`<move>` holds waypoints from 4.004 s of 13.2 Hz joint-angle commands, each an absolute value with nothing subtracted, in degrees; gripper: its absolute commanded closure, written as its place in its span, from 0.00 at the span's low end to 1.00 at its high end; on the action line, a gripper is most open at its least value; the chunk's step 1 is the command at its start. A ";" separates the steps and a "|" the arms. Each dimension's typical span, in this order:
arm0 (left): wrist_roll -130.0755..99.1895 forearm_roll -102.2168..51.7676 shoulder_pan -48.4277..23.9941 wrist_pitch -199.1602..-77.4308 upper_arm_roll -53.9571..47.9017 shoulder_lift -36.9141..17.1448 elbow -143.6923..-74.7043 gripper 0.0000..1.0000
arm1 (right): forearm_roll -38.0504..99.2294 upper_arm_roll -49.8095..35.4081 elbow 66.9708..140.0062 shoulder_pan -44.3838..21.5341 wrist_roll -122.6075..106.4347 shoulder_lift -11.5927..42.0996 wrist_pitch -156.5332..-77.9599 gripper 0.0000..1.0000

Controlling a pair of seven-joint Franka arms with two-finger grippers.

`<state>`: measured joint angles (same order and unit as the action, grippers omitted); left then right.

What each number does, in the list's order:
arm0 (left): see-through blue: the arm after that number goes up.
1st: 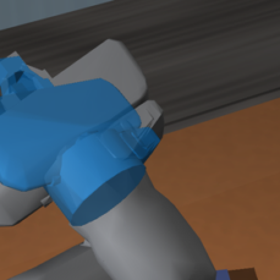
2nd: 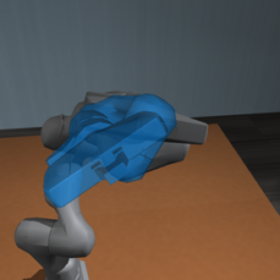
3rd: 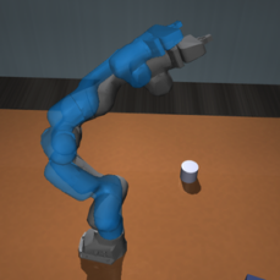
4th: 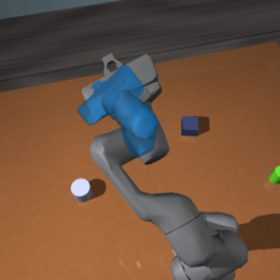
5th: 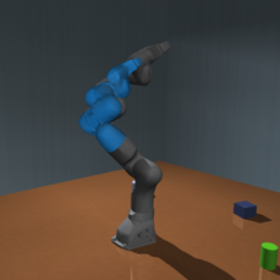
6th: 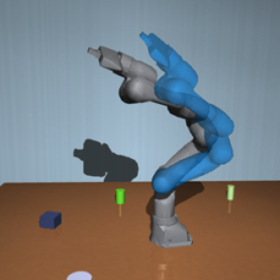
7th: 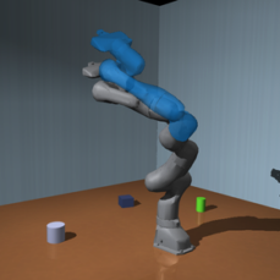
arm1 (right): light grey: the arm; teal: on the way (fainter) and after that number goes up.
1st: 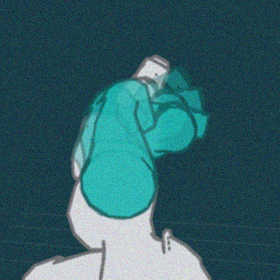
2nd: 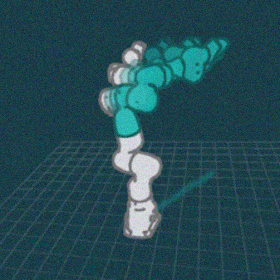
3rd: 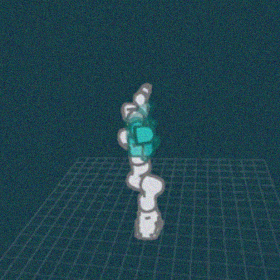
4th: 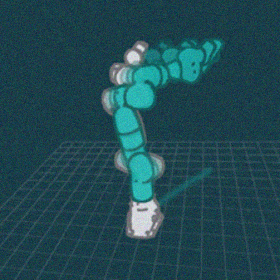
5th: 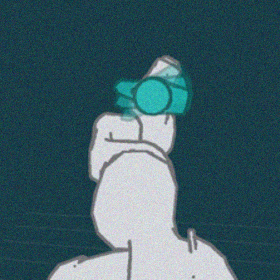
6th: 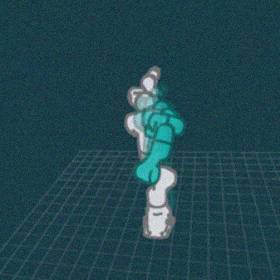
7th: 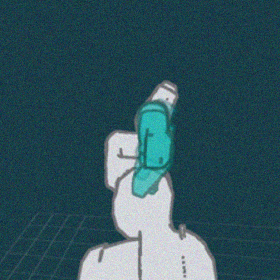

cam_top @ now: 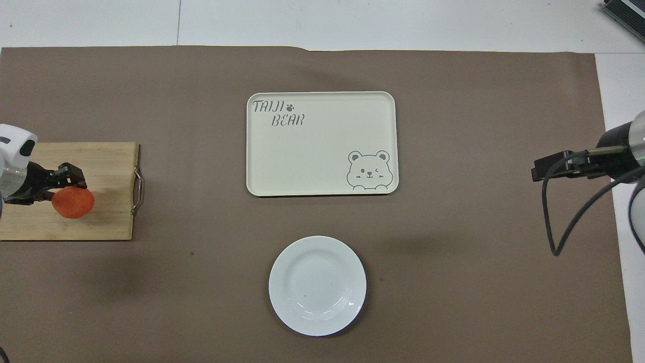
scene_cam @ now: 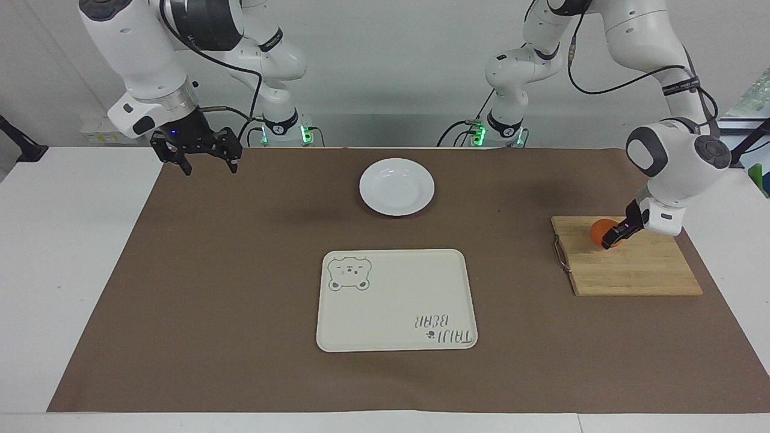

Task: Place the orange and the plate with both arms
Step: 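Close the left gripper on the orange and lift it, then carry the orange with the left gripper over the white plate, then release the orange onto the plate while the right gripper reaches forward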

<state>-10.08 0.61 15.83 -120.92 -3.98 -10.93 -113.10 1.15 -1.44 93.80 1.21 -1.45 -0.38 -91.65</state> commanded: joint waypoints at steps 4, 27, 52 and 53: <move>-10.19 0.88 6.88 -108.83 -4.13 -3.70 -109.34 1.00 | 0.79 -2.02 94.04 1.85 -0.44 -0.70 -91.23 0.00; -41.66 -10.90 -39.29 -132.09 -4.66 -5.27 -125.15 1.00 | 0.88 -2.11 99.22 1.32 -0.62 -3.34 -92.11 0.00; -29.65 -7.92 -24.63 -108.05 -3.87 -1.67 -105.23 0.00 | 46.01 -2.81 132.17 -7.03 -22.92 -2.99 -113.28 0.00; -26.66 -7.82 -22.17 -105.41 -3.87 -1.76 -102.51 0.00 | 46.49 -2.81 133.41 -8.95 -23.81 -2.81 -115.81 0.00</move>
<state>-31.03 -9.29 -25.64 -110.42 -3.36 -1.57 -107.08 42.98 -2.86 130.43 -7.04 -20.42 -2.68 -112.19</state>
